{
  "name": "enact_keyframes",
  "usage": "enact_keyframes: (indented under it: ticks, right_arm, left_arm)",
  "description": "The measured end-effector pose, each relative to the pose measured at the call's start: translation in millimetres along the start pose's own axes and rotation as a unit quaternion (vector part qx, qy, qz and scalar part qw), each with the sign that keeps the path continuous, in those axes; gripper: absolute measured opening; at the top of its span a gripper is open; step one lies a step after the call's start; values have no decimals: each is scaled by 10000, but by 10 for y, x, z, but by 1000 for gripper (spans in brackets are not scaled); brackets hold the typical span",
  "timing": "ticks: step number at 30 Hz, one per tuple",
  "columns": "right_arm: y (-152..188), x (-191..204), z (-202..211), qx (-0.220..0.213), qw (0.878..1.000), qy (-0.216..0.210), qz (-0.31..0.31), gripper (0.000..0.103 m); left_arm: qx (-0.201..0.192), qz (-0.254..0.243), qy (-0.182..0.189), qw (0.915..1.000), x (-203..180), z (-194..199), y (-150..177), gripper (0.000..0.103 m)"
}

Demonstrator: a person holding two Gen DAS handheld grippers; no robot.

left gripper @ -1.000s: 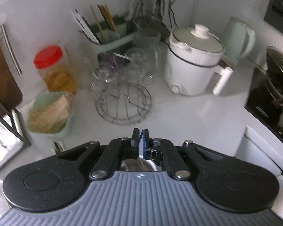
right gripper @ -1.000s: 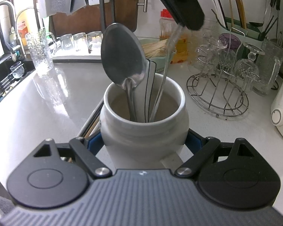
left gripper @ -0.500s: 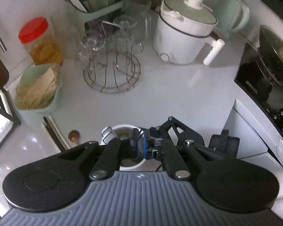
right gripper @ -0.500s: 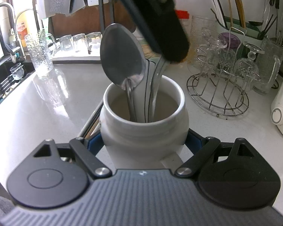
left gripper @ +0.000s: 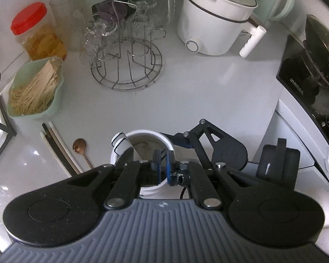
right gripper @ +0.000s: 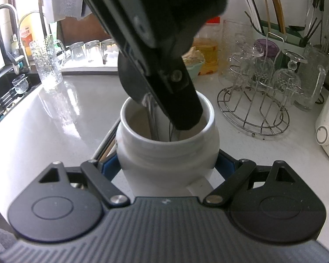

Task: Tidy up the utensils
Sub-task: 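Lower the silver utensil into the jar and open the left tool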

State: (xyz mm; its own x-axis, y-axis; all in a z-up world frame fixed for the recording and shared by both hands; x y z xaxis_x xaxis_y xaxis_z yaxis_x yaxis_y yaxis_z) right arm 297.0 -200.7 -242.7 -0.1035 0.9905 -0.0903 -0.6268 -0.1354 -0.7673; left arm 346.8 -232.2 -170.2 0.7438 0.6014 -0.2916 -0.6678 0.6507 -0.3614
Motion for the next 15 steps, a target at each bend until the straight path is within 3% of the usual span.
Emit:
enact_keyframes:
  ticks: [6, 10, 15]
  right_arm:
    - [-3, 8, -4, -2, 10000, 8, -5, 91]
    - [-2, 7, -5, 11, 10000, 9, -5, 91]
    - [-6, -6, -7, 24, 10000, 20, -11, 91]
  left_arm:
    - [-107, 105, 96, 9998, 21, 25, 18, 5]
    - [-224, 65, -157, 9996, 13, 88, 27, 6]
    - [-498, 162, -97, 9986, -38, 199, 13, 18]
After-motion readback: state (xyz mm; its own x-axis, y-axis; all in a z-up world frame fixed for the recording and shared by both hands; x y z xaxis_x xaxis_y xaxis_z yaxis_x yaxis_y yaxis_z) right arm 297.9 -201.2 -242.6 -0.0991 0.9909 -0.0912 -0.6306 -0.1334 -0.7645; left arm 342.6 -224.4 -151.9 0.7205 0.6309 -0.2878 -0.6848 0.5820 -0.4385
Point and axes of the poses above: each gripper's, at about its wrist camera, not at the fingertips, and z roughly against the way its jaws point, x to its left, y to its underside, the point moved 9 cm from there along -z, roughly the way its jaws point, and after that the axes turned 10 degrees about y, right-handed, at the moved point
